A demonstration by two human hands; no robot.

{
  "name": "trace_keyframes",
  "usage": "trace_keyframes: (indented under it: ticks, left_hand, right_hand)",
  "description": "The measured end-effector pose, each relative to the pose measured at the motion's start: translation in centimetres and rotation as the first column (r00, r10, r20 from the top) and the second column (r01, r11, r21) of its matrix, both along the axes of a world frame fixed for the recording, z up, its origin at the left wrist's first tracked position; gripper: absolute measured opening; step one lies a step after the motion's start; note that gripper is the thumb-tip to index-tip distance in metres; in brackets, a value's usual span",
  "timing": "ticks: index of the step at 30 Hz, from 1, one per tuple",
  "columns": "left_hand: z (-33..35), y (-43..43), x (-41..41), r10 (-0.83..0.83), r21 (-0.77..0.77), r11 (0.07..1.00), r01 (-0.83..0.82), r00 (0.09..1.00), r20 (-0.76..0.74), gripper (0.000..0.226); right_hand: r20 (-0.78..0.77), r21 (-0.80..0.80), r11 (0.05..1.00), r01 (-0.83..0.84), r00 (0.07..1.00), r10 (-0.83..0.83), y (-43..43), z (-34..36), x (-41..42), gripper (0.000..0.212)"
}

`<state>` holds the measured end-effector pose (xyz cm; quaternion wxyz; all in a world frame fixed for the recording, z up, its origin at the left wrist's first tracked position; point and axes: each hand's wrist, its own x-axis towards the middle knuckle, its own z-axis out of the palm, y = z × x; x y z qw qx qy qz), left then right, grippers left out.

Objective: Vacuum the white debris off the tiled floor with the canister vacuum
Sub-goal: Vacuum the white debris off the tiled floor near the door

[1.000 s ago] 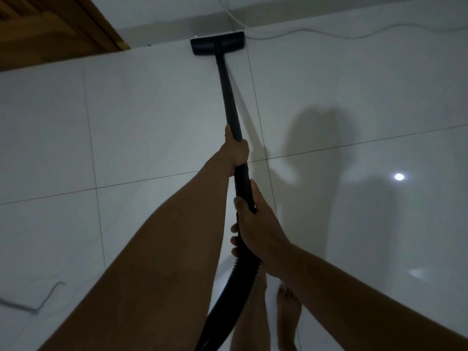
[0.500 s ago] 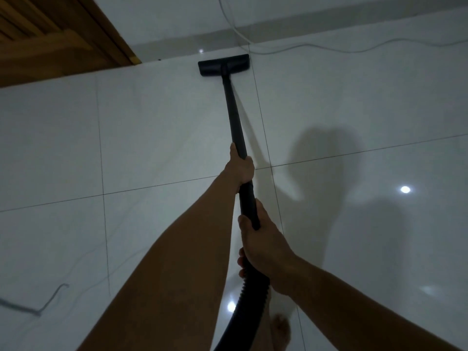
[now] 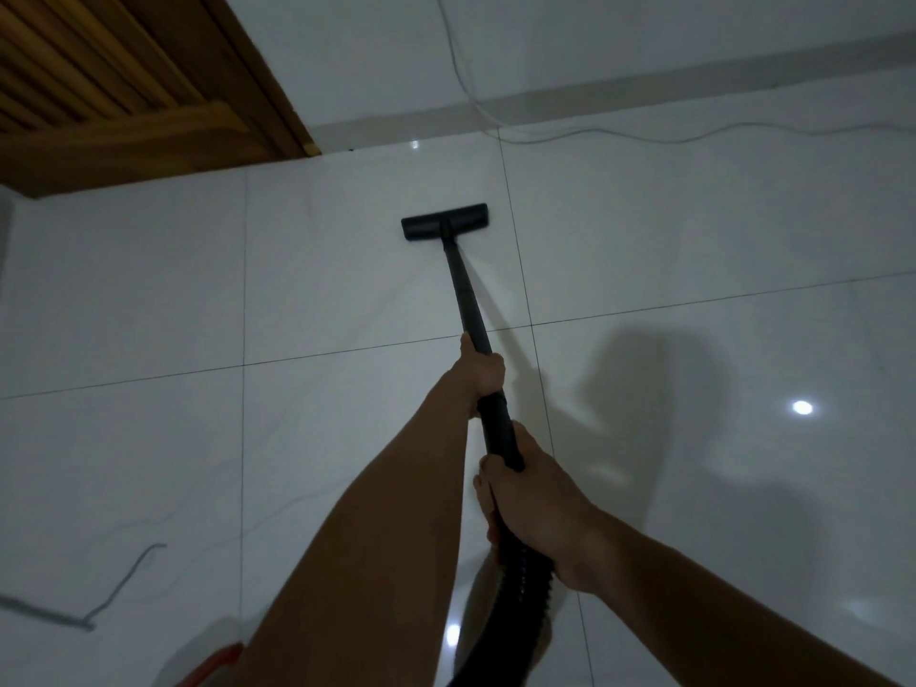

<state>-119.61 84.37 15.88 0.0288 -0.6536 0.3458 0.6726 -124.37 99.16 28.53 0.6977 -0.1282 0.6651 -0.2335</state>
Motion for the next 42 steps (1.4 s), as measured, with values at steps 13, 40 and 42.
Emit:
trace_keyframes:
  ticks: [13, 40, 42]
  left_hand:
    - [4.4, 8.9, 2.6, -0.066, 0.085, 0.994, 0.061, 0.996, 0.06, 0.07]
    - [9.3, 15.1, 5.8, -0.165, 0.135, 0.98, 0.149, 0.979, 0.117, 0.055]
    - [8.5, 14.5, 6.1, -0.15, 0.131, 0.982, 0.137, 0.983, 0.103, 0.06]
  right_hand:
    - [-0.02, 0.101, 0.995, 0.023, 1.0, -0.021, 7.7, 5.9, 2.7, 0.055]
    - [0.013, 0.134, 0.99, 0.043, 0.999, -0.045, 13.0, 11.3, 6.2, 0.035]
    - [-0.021, 0.143, 0.989, 0.02, 1.0, -0.017, 12.4, 10.4, 6.4, 0.04]
